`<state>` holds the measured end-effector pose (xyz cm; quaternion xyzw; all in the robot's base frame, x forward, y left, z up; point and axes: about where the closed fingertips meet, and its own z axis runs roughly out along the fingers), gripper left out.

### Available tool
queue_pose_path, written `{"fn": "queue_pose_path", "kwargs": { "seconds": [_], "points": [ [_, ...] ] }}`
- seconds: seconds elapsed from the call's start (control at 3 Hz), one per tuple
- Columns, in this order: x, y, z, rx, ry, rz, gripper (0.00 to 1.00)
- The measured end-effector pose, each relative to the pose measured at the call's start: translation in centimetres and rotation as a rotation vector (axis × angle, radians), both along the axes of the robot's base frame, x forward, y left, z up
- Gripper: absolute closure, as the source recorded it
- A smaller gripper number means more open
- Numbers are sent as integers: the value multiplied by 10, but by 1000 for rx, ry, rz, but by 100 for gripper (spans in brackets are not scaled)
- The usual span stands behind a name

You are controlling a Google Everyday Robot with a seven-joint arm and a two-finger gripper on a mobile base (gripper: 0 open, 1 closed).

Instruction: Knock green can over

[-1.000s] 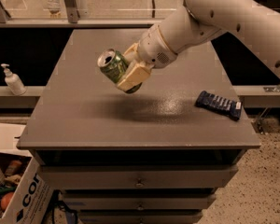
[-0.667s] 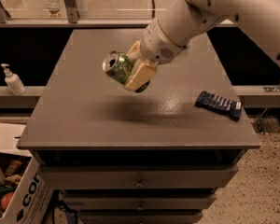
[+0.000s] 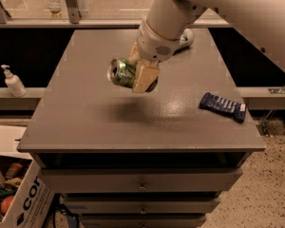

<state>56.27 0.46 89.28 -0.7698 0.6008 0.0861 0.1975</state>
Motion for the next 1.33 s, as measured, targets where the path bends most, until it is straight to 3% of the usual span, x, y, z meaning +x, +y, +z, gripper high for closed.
{"fn": "queue_pose_path", "kwargs": {
  "seconds": [0.67,1.33],
  "points": [
    [16,0,-17,-233,-78,4,100],
    [16,-2,-44,-415,-106,73,100]
  ]
}}
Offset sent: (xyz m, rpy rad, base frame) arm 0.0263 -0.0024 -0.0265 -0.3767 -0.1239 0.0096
